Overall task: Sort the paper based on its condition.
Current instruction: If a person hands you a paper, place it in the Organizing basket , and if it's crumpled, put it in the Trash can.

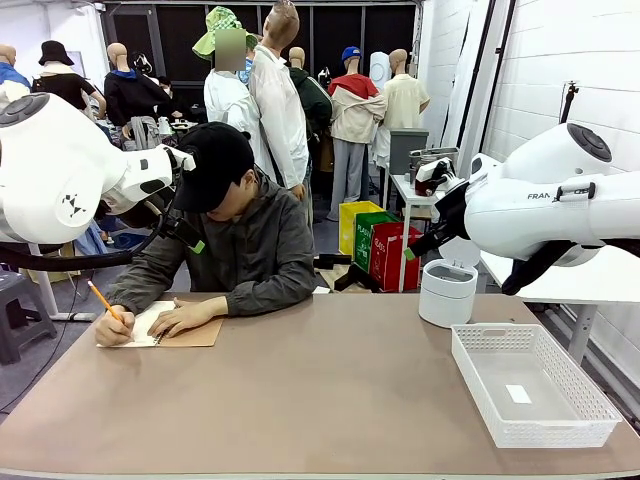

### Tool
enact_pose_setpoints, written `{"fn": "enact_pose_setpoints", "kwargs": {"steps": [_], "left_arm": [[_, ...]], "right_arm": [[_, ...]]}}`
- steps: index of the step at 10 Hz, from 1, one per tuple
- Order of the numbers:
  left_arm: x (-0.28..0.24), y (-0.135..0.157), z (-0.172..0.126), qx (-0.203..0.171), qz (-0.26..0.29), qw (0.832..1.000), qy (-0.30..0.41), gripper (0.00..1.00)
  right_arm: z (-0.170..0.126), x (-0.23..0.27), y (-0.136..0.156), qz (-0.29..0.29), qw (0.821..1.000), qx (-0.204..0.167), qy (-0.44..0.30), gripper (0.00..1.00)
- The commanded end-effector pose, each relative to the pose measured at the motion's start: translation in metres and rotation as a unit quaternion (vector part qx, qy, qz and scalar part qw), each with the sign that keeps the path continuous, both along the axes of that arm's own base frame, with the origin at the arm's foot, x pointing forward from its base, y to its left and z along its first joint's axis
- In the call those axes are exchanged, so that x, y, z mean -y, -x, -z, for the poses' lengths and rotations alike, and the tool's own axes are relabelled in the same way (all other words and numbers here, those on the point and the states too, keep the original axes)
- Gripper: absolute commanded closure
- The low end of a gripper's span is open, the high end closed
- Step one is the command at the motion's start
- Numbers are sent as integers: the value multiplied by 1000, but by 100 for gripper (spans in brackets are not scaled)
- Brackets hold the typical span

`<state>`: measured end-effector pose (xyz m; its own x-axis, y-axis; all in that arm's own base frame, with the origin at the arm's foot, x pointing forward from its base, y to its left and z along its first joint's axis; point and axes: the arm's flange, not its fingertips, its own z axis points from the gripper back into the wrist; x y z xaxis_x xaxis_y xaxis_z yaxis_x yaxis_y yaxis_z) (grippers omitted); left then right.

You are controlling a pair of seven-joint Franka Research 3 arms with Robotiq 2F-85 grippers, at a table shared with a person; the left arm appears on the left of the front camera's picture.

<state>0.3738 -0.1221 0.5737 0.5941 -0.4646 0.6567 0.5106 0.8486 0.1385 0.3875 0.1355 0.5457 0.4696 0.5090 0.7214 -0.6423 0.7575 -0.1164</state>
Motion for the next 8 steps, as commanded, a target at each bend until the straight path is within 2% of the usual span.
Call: {"fn": "enact_pose_setpoints", "kwargs": {"steps": [1,8], "left_arm": [[-1,0,-1,1,1,1000,1,0],[-1,0,-1,1,1,1000,1,0]], "right_arm": [[0,0,0,0,1000,0,-1,0],[0,0,0,0,1000,0,-1,0]]}}
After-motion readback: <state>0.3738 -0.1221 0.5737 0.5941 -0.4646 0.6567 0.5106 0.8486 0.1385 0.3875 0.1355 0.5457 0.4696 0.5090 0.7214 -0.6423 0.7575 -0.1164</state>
